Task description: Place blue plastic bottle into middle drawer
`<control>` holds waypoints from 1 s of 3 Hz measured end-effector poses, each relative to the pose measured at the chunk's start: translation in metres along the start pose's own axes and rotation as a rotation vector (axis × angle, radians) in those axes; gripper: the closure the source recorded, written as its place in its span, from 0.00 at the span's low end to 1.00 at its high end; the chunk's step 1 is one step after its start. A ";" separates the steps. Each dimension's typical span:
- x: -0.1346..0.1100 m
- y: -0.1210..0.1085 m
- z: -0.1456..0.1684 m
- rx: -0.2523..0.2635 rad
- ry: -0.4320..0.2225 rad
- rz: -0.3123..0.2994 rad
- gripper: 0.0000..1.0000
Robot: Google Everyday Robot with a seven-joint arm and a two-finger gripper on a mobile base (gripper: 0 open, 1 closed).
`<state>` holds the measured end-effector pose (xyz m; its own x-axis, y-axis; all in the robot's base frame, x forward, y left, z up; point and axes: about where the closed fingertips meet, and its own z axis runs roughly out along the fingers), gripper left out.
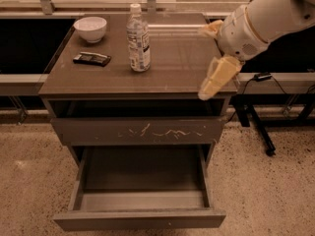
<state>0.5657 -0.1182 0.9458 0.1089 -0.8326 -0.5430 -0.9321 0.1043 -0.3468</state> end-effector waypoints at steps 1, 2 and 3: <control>-0.021 -0.036 0.015 0.108 -0.189 0.041 0.00; -0.021 -0.036 0.015 0.108 -0.189 0.041 0.00; -0.039 -0.039 0.027 0.089 -0.259 0.015 0.00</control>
Offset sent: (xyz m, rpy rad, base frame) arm 0.0280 0.0155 0.0079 0.1600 -0.0661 -0.0158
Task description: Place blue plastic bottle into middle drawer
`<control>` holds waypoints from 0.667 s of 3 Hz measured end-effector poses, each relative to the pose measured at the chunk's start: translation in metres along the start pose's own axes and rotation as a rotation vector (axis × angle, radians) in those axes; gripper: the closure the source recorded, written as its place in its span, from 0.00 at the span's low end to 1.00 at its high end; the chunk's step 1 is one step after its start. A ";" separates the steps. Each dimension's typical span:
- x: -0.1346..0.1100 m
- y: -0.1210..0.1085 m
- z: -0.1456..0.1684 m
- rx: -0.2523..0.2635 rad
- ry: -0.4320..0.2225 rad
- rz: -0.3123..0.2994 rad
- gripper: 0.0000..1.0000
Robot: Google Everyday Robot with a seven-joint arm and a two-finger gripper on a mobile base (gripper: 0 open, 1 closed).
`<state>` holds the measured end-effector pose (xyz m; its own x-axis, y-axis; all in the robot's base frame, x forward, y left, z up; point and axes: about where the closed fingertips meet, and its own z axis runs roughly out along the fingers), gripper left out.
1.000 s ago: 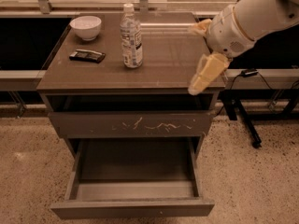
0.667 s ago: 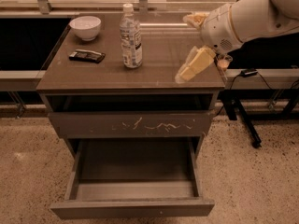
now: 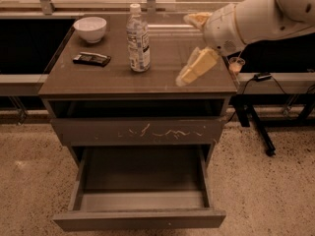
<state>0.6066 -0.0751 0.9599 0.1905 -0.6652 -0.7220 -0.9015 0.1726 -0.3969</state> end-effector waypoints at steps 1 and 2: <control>-0.028 -0.010 0.029 -0.002 -0.081 -0.017 0.00; -0.041 -0.024 0.051 0.060 -0.134 0.043 0.00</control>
Offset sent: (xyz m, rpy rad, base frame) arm 0.0743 0.0759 0.0210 0.2820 -0.0783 -0.1581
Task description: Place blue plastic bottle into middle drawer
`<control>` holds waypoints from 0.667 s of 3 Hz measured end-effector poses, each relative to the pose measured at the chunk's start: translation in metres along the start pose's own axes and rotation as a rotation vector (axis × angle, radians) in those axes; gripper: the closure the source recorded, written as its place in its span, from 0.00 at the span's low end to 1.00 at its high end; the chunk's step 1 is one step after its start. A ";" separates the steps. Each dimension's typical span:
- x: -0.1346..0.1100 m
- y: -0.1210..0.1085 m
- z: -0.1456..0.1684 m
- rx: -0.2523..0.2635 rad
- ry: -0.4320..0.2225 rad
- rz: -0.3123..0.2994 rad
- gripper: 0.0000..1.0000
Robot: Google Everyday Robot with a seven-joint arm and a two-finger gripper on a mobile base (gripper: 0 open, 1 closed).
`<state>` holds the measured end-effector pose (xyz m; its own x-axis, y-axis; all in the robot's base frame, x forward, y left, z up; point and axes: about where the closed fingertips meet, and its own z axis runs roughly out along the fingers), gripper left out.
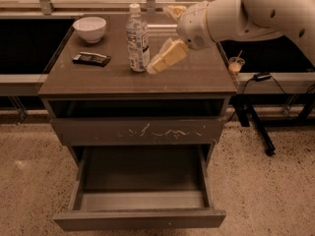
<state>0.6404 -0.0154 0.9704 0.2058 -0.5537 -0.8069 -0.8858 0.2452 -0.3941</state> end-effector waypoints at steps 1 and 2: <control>0.006 -0.019 0.024 0.106 -0.025 0.120 0.00; 0.002 -0.039 0.052 0.138 -0.081 0.201 0.00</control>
Offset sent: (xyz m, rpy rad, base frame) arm 0.0827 0.0547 -0.0029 0.2837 0.1329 -0.1510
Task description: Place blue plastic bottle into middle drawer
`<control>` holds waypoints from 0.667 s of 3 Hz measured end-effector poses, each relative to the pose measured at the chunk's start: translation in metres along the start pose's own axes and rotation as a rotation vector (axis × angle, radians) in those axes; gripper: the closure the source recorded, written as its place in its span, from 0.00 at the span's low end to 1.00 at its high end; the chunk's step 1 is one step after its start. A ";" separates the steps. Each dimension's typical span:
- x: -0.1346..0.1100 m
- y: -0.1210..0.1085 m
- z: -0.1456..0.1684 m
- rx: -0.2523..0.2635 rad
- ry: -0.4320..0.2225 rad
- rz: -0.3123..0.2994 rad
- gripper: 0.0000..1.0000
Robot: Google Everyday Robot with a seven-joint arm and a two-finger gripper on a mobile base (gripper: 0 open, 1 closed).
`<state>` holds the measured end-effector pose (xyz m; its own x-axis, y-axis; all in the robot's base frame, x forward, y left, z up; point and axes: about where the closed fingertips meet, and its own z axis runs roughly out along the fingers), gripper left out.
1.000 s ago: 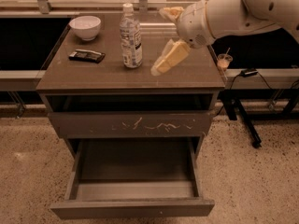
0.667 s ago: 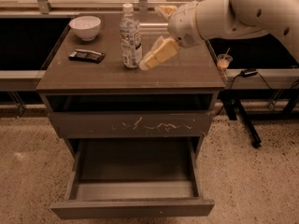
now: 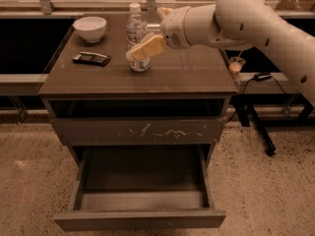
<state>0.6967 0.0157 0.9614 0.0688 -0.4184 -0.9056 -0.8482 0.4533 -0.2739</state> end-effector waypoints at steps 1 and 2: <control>-0.007 0.000 0.032 -0.092 -0.069 0.057 0.00; -0.009 -0.008 0.051 -0.153 -0.119 0.081 0.14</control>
Offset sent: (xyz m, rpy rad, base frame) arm 0.0577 0.0454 -0.0058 0.1955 0.0860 0.2080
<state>0.7295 0.0561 0.9551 0.0512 -0.2854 -0.9570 -0.9228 0.3530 -0.1546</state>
